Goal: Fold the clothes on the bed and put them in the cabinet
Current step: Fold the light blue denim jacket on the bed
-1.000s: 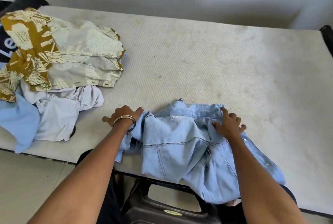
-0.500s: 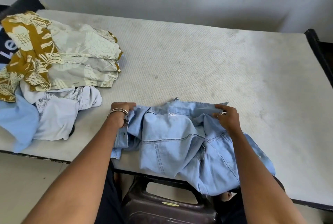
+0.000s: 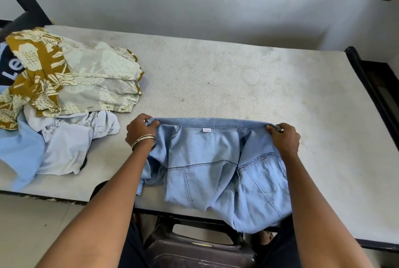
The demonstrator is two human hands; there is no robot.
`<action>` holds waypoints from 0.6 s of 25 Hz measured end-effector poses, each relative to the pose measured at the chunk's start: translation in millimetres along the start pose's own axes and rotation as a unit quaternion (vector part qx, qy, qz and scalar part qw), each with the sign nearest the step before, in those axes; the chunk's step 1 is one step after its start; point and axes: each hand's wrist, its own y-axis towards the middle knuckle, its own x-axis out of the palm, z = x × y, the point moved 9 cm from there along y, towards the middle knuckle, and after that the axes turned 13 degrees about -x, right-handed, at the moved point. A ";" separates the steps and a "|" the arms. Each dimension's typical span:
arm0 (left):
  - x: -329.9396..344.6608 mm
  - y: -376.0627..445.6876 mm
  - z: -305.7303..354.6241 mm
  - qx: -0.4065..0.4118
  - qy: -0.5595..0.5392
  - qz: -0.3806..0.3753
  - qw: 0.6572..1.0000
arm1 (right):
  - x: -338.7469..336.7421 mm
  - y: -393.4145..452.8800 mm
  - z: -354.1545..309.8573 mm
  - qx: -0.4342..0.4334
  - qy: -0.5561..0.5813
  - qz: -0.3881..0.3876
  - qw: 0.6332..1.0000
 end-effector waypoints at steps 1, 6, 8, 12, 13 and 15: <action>-1.3 -4.3 3.0 -0.009 0.014 0.012 1.000 | -5.9 -4.7 1.7 0.031 0.005 0.026 0.999; 4.0 -41.4 51.2 0.045 -0.037 0.006 0.998 | 0.7 -59.4 -42.4 -0.016 0.078 0.198 0.977; 33.2 -75.7 56.0 0.096 -0.045 -0.061 0.992 | 42.0 -93.1 -62.3 -0.093 0.093 0.140 0.981; 95.3 -133.8 -5.6 0.143 -0.001 -0.222 0.964 | 144.7 -157.5 -43.8 -0.179 0.036 -0.165 0.969; 95.5 -140.1 -23.0 0.134 -0.018 -0.212 0.968 | 146.6 -166.6 -35.4 -0.170 0.058 -0.175 0.968; 82.6 -142.4 -50.6 0.084 -0.082 -0.147 0.982 | 130.2 -168.7 -21.7 -0.107 0.133 -0.105 0.980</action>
